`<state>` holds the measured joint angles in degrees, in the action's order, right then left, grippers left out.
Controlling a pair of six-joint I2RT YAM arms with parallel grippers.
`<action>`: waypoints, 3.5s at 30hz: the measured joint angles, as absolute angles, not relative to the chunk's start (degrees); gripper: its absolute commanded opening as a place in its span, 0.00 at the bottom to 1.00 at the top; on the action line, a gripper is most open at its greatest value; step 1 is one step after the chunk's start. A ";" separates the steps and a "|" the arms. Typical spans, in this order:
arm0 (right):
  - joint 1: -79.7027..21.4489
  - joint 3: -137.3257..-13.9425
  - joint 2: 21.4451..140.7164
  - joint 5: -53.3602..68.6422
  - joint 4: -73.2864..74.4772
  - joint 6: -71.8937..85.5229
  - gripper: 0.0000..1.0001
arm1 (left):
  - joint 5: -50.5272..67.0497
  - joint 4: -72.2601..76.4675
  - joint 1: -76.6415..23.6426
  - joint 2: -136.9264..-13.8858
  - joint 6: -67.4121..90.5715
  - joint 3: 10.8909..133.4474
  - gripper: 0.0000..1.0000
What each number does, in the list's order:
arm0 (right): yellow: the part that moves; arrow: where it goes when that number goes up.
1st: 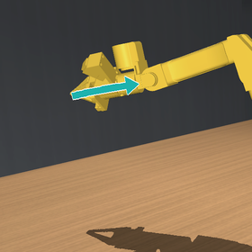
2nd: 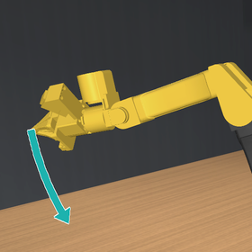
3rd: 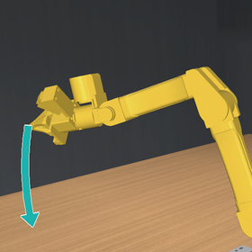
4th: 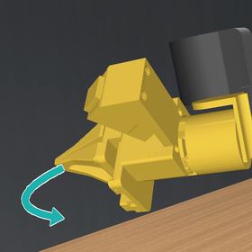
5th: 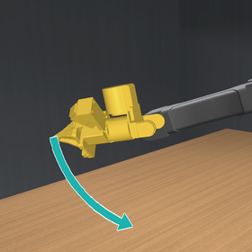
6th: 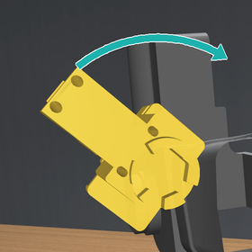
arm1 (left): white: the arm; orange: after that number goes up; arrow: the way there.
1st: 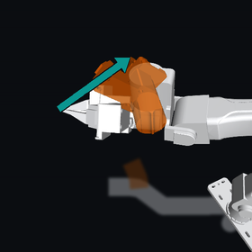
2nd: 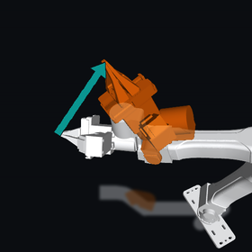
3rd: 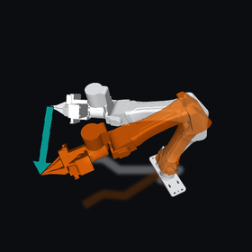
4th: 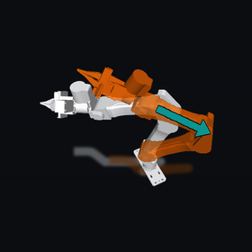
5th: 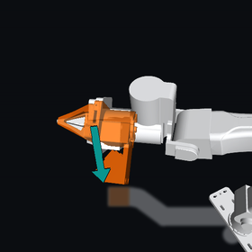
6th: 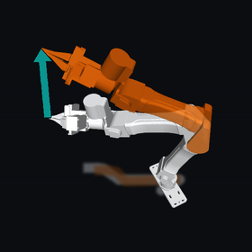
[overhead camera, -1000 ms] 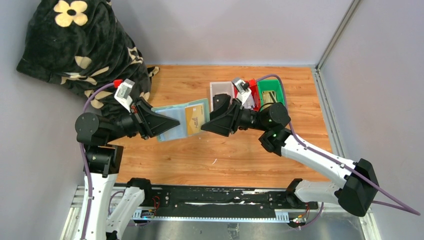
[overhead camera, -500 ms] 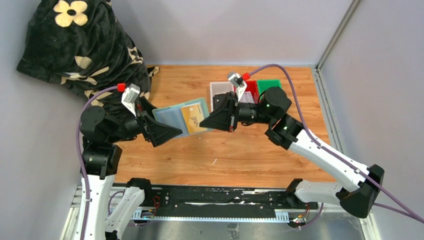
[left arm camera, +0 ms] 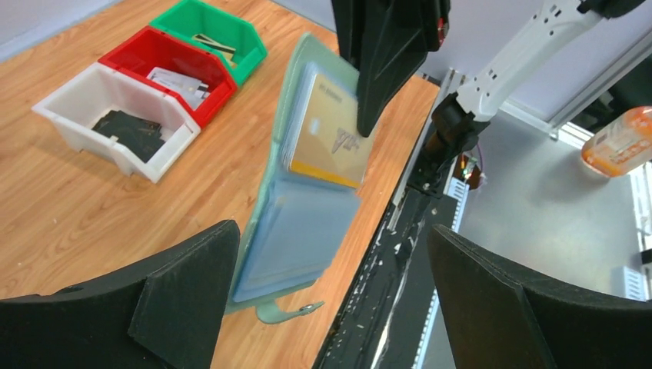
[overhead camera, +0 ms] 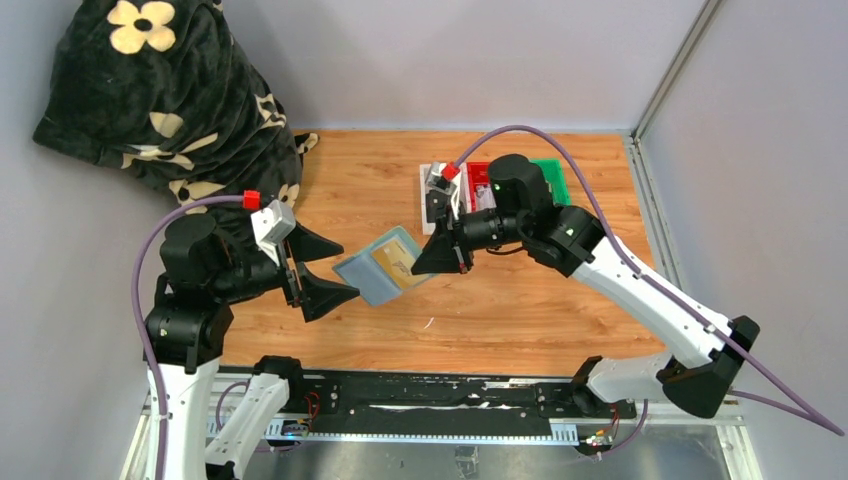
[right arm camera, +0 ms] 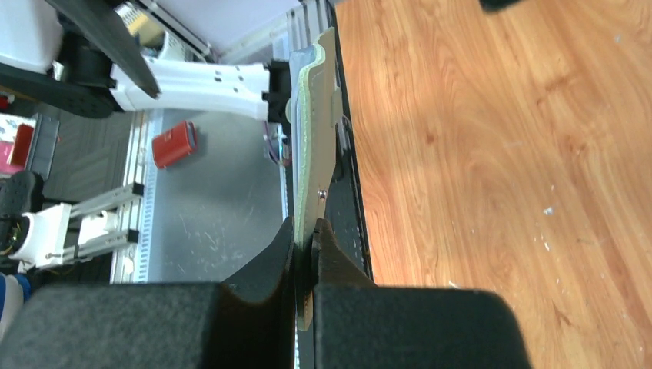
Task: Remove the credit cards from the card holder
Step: Remove the credit card from the card holder.
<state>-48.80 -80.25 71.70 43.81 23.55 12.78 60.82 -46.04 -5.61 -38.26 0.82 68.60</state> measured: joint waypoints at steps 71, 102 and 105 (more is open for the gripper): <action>-57.58 -52.62 81.12 37.91 -69.43 55.35 0.47 | 59.66 -16.29 -7.38 -32.40 36.34 56.34 0.00; -55.92 -49.74 82.13 38.59 -75.35 62.02 0.00 | 58.06 -12.23 -7.38 -31.20 42.46 56.34 0.59; -53.78 -53.23 81.89 43.92 -67.51 61.98 0.00 | 58.28 -16.10 -7.38 -31.22 37.89 56.66 0.73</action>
